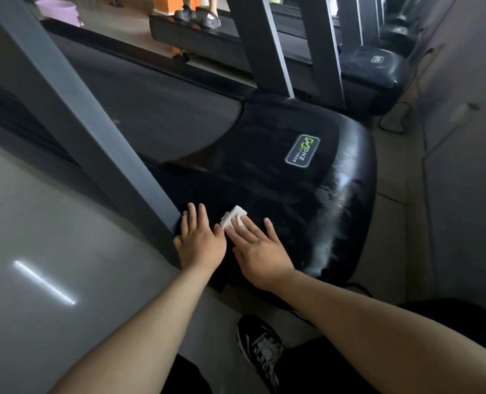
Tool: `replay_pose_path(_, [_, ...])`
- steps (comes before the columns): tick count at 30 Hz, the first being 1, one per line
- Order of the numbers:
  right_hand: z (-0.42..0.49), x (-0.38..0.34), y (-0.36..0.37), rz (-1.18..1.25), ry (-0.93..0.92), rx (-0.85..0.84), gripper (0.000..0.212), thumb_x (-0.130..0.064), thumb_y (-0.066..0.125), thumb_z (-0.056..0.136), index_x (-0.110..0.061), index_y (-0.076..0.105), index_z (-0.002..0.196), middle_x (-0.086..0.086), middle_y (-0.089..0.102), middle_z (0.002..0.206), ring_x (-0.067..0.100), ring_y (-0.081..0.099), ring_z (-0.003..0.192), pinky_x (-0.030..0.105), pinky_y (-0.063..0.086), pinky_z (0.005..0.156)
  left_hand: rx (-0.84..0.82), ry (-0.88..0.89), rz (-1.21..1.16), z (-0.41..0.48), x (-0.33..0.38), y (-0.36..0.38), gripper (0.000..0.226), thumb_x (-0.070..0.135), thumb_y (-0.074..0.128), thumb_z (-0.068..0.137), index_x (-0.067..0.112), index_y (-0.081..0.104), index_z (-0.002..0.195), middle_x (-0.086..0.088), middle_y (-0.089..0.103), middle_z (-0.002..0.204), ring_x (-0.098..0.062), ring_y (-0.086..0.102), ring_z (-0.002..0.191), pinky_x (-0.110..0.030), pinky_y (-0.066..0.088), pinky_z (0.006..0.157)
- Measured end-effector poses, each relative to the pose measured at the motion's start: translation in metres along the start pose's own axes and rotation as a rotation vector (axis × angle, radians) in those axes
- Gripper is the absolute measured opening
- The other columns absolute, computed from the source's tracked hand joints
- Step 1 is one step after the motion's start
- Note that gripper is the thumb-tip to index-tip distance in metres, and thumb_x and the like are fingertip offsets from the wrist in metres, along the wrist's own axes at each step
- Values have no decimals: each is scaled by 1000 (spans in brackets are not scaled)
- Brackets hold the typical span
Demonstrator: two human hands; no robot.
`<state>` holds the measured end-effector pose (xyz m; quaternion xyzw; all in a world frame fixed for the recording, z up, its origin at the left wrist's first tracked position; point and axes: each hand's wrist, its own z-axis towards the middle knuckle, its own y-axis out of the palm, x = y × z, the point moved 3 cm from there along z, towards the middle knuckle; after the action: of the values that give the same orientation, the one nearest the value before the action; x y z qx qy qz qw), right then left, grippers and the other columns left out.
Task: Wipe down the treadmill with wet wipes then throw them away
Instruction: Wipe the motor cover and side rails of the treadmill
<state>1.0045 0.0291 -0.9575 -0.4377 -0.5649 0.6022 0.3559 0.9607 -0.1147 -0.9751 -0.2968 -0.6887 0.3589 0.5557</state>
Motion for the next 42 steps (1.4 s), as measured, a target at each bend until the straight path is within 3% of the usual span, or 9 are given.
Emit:
replay_pose_path(8, [2, 71, -19, 115, 561, 56, 58, -44, 20, 107, -26, 9, 162, -2, 4, 170, 15, -6, 155, 53, -8, 122, -30, 12, -29, -13, 11, 14, 72, 50, 29, 106, 21, -3, 163, -4, -15, 169, -21, -14, 155, -51, 11, 122])
replay_pose_path(10, [12, 57, -19, 131, 512, 70, 58, -44, 21, 107, -25, 15, 161, 2, 10, 169, 17, -4, 156, 53, -5, 123, -18, 14, -25, -12, 9, 14, 72, 52, 30, 105, 22, -2, 163, -3, -14, 169, -21, -12, 156, -50, 12, 122])
replay_pose_path(13, [28, 22, -16, 163, 181, 18, 54, -44, 25, 108, -31, 19, 160, -4, 14, 168, 13, 0, 155, 50, -8, 123, 9, 22, -12, -13, 6, 15, 74, 55, 32, 104, 24, 1, 163, -1, -10, 170, -20, -9, 156, -49, 14, 121])
replay_pose_path(15, [42, 21, -19, 146, 101, -22, 53, -45, 27, 107, -36, 19, 159, -9, 13, 168, 10, 0, 155, 53, -12, 122, 27, 49, 22, -12, 1, 15, 74, 59, 31, 102, 25, 3, 162, -1, -8, 170, -21, -7, 156, -49, 17, 121])
replay_pose_path(22, [91, 62, -29, 181, 493, -113, 58, -45, 22, 106, -25, 15, 159, -1, 5, 169, 17, -4, 156, 60, -7, 119, -28, 79, 66, -8, -5, 10, 75, 66, 25, 100, 28, 2, 161, 0, -10, 169, -22, -7, 155, -48, 14, 120])
replay_pose_path(27, [64, 4, -19, 156, 230, -28, 56, -38, 26, 106, -24, 15, 159, -1, 9, 169, 17, 0, 155, 55, -4, 121, -56, 47, 127, -8, -2, 16, 70, 50, 27, 105, 26, -9, 161, -2, -20, 168, -21, -15, 155, -48, 11, 121])
replay_pose_path(30, [25, -6, -11, 152, 221, 2, 55, -41, 20, 108, -28, 11, 161, -6, 2, 169, 13, -8, 155, 53, -12, 122, -17, 42, 158, -12, 4, 13, 69, 49, 28, 106, 23, -2, 162, -6, -12, 169, -25, -7, 155, -48, 12, 121])
replay_pose_path(37, [-66, 33, 3, 201, 611, 200, 57, -44, 17, 108, -33, -2, 161, -14, -13, 166, 6, -19, 151, 51, -14, 122, -18, 48, 60, -22, 1, 16, 71, 60, 22, 103, 25, 2, 162, -2, -8, 170, -26, -1, 154, -52, 13, 121])
replay_pose_path(42, [-84, 26, 12, 293, 765, 254, 62, -43, 19, 108, -29, -10, 160, -4, -17, 167, 9, -28, 149, 50, -17, 120, -46, 63, 24, -19, -6, 16, 71, 62, 22, 102, 29, 0, 162, 2, -12, 169, -24, -4, 154, -52, 12, 121])
